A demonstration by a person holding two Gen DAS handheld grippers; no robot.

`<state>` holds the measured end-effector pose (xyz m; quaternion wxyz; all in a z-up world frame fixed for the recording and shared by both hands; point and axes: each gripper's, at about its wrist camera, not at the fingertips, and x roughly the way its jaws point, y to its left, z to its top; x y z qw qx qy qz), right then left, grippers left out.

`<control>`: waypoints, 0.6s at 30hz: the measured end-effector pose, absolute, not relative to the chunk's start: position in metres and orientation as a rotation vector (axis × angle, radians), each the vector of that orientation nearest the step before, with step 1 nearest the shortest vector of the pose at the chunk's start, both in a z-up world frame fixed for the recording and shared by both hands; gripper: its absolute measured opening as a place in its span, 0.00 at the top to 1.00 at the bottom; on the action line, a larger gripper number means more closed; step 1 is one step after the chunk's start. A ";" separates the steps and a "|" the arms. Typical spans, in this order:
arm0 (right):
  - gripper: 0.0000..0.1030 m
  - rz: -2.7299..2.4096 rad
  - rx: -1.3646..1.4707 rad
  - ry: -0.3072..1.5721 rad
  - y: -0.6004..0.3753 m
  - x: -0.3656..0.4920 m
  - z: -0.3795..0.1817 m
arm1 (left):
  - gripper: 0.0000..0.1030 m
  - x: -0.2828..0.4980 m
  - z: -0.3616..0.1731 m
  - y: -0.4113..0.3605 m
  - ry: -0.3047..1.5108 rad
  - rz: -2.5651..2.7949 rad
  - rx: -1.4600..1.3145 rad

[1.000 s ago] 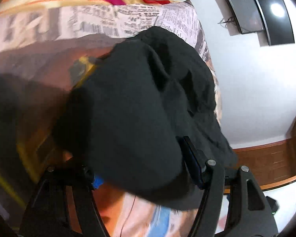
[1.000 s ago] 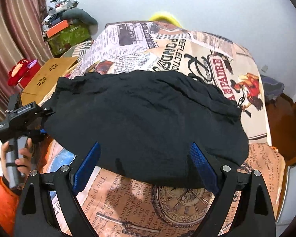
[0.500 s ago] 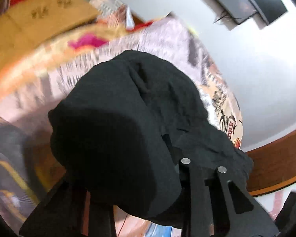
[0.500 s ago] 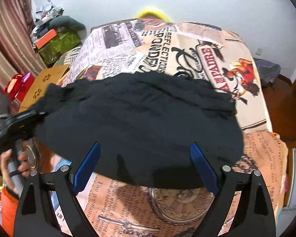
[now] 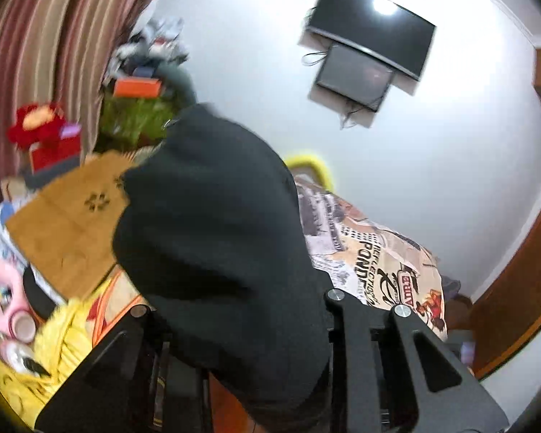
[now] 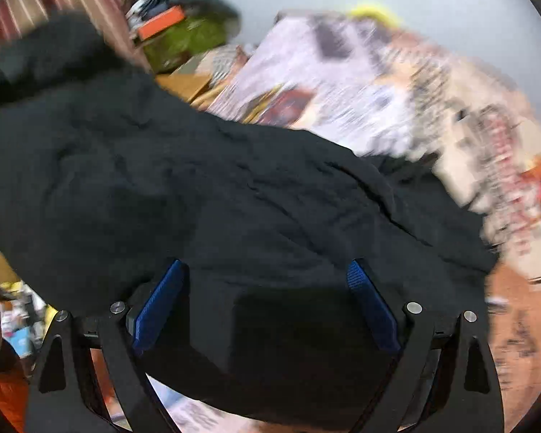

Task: Fold large clothes

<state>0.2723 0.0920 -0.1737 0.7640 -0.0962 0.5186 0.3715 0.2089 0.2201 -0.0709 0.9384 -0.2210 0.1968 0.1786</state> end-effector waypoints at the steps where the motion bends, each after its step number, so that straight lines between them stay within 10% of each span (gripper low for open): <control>1: 0.09 0.823 -0.200 1.158 0.097 0.273 -0.180 | 0.75 0.215 -0.071 0.214 0.407 0.350 -0.436; 18: 0.11 0.479 -0.054 1.044 -0.088 0.275 -0.132 | 0.75 0.281 -0.100 0.098 0.611 0.017 -0.355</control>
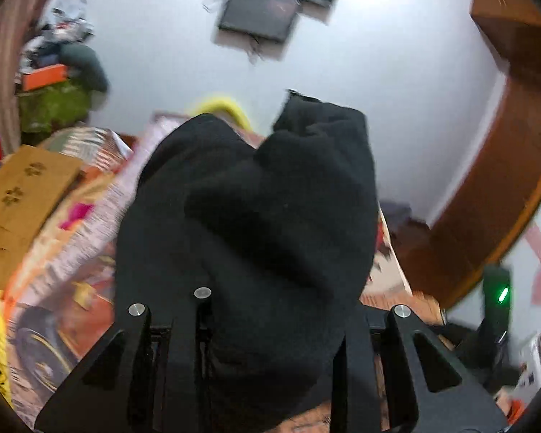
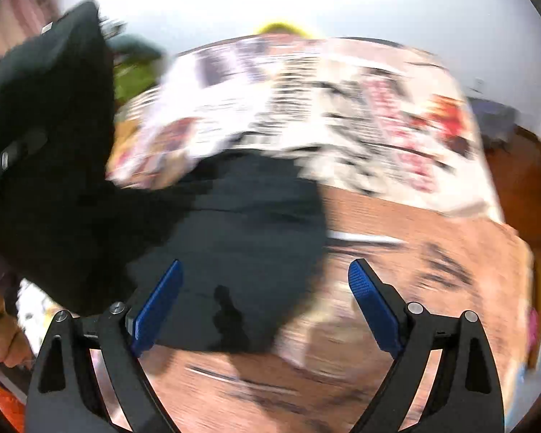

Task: Fold large clothes

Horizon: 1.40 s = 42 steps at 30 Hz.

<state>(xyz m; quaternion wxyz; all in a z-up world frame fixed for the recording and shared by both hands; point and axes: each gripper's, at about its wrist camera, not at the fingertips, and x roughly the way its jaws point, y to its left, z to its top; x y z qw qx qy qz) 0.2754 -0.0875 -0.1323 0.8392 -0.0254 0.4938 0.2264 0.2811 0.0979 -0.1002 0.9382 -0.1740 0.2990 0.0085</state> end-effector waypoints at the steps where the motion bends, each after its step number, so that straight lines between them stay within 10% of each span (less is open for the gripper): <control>1: 0.11 0.442 -0.027 1.058 -0.110 0.276 -0.134 | 0.74 0.286 -0.110 0.085 0.652 -0.013 -0.333; 8: 0.11 0.349 0.085 1.063 -0.173 0.277 -0.127 | 0.55 0.295 -0.178 0.031 0.914 -0.117 -0.110; 12: 0.11 0.364 0.081 1.043 -0.169 0.269 -0.117 | 0.27 0.279 -0.167 0.016 0.921 -0.187 -0.068; 28: 0.11 0.630 0.040 0.903 -0.073 0.256 -0.062 | 0.24 0.222 -0.102 0.101 0.797 -0.069 -0.134; 42: 0.11 0.593 0.014 1.105 -0.054 0.280 -0.149 | 0.17 0.233 -0.166 0.124 0.873 0.054 -0.116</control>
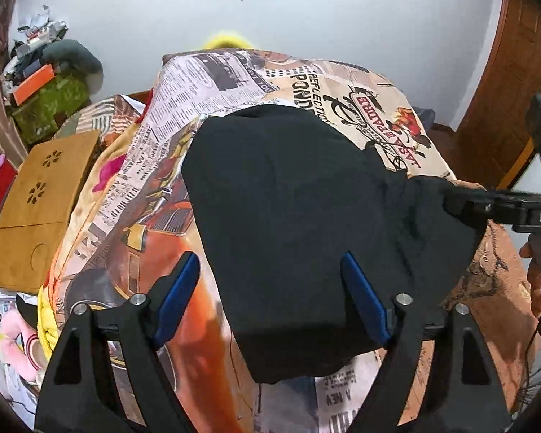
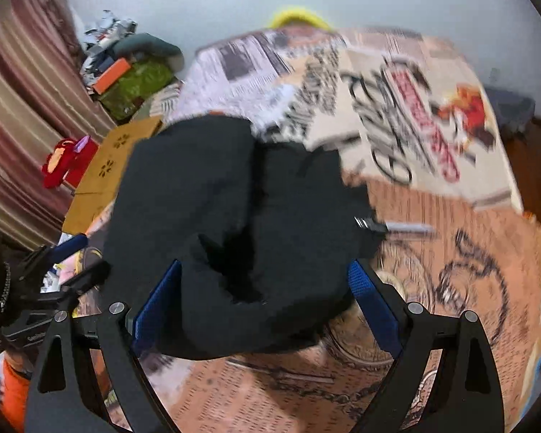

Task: Fold large clothes

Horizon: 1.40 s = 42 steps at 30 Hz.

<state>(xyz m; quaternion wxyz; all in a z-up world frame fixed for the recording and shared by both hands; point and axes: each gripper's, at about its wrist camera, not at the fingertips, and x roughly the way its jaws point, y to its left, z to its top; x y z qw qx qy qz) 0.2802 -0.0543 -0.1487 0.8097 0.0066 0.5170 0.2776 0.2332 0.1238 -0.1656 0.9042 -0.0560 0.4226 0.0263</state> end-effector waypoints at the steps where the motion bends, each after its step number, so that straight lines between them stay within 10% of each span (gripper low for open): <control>1: 0.11 0.590 0.037 1.130 -0.061 0.284 -0.156 | 0.15 0.232 -0.167 0.121 0.862 0.069 -0.104; 10: 0.08 0.524 0.044 1.225 -0.086 0.277 -0.204 | 0.12 0.223 -0.188 0.123 0.886 0.037 -0.238; 26: 0.06 0.560 0.089 1.065 -0.105 0.278 -0.128 | 0.13 0.232 -0.170 0.178 0.911 0.029 -0.385; 42: 0.06 0.608 0.338 1.440 -0.093 0.337 -0.242 | 0.00 0.294 -0.251 0.212 1.037 -0.230 -0.837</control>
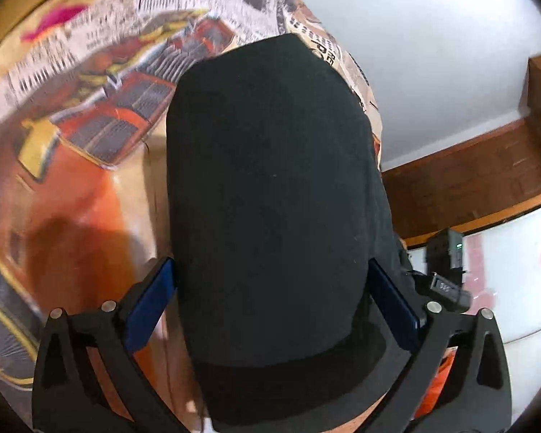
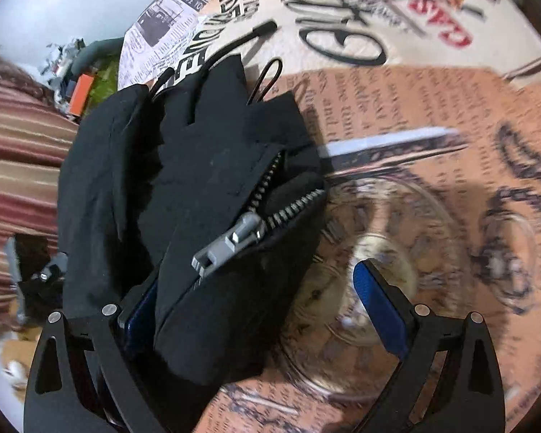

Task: Fold large clothes

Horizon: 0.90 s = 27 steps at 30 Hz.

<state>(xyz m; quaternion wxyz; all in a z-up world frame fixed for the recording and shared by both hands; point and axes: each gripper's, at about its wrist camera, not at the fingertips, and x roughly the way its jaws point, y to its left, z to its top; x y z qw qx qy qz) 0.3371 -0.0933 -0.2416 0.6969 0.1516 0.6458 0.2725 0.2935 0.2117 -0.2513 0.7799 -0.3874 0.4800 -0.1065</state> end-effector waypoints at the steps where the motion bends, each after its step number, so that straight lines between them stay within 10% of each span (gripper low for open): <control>1: 0.06 0.614 0.351 1.442 -0.092 0.339 -0.243 | 0.00 0.295 -0.254 0.213 1.040 -0.230 -0.853; 16: 0.74 0.713 0.430 1.427 -0.083 0.324 -0.224 | 0.14 0.279 -0.238 0.208 1.033 -0.222 -0.830; 27: 0.83 0.739 0.370 1.316 -0.043 0.316 -0.166 | 0.24 0.260 -0.167 0.234 0.896 -0.235 -0.733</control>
